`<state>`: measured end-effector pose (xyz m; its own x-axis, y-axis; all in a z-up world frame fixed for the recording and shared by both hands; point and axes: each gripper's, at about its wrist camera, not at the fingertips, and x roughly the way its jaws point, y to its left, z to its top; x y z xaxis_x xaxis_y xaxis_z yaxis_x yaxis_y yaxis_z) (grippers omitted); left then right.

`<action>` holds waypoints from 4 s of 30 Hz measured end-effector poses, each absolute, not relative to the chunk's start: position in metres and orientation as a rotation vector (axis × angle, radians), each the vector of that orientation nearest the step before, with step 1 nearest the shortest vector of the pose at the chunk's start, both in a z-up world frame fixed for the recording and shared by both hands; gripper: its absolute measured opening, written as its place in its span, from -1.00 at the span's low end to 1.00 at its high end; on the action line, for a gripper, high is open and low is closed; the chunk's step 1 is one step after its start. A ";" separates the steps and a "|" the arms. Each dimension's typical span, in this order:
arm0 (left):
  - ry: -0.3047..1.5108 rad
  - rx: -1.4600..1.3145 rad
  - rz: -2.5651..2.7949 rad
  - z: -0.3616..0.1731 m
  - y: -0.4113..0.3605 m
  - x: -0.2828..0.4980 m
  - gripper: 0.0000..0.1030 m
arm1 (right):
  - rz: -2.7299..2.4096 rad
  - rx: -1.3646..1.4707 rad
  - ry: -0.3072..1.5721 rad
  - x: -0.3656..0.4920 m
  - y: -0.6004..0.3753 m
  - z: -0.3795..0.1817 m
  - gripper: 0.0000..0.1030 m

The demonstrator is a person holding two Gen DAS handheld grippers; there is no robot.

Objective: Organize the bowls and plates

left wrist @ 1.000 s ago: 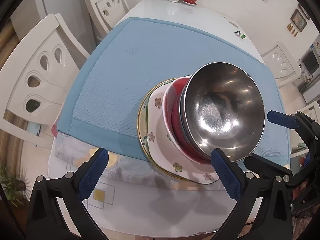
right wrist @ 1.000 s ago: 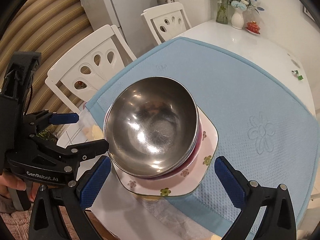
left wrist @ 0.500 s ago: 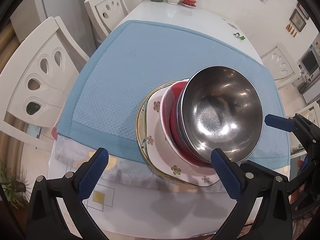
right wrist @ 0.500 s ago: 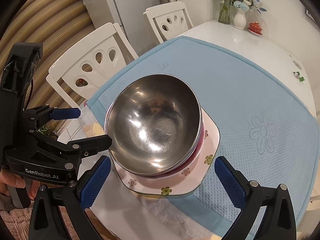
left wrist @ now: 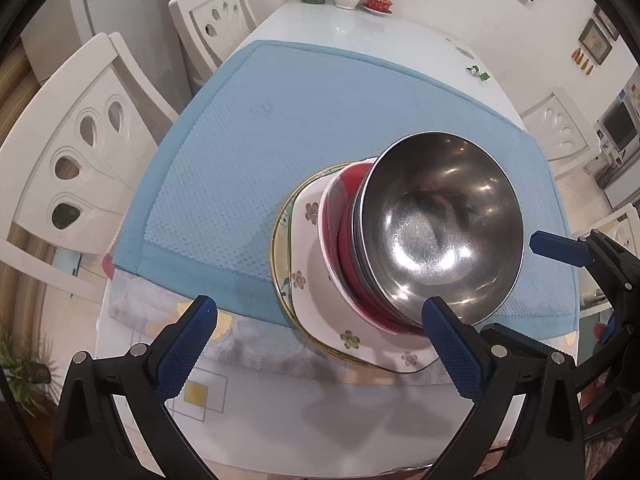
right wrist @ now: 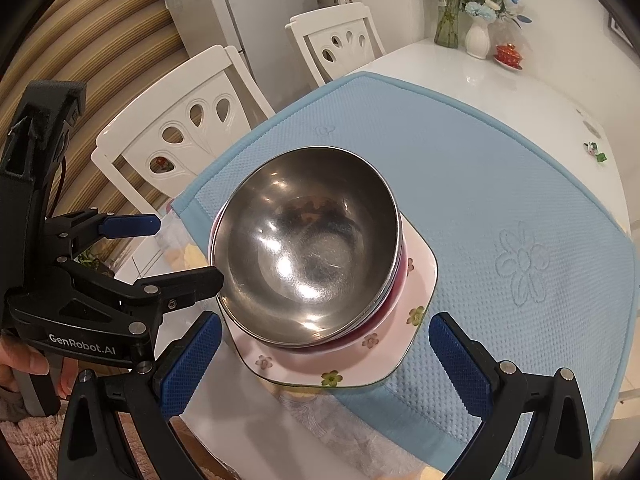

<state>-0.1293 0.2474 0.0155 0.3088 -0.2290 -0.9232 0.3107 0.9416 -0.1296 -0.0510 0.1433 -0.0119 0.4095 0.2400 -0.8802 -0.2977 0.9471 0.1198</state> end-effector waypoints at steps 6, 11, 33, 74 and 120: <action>1.206 0.081 -0.355 0.015 0.247 -0.131 0.99 | 0.339 -0.056 1.105 -0.050 0.144 -0.013 1.00; 1.211 0.082 -0.352 0.014 0.248 -0.131 0.99 | 0.339 -0.059 1.112 -0.049 0.145 -0.014 1.00; 1.204 0.085 -0.360 0.015 0.250 -0.129 0.99 | 0.321 -0.056 1.097 -0.049 0.141 -0.012 1.00; 1.211 0.077 -0.345 0.014 0.252 -0.130 0.99 | 0.301 -0.054 1.113 -0.050 0.142 -0.015 1.00; 1.202 0.121 -0.301 0.015 0.241 -0.122 0.99 | 0.284 -0.007 1.136 -0.047 0.129 -0.021 1.00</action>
<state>-0.1216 0.2406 0.0146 0.3262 -0.1650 -0.9308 0.2930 0.9538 -0.0664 -0.0469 0.1293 -0.0214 0.3894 0.2194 -0.8946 -0.2270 0.9641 0.1377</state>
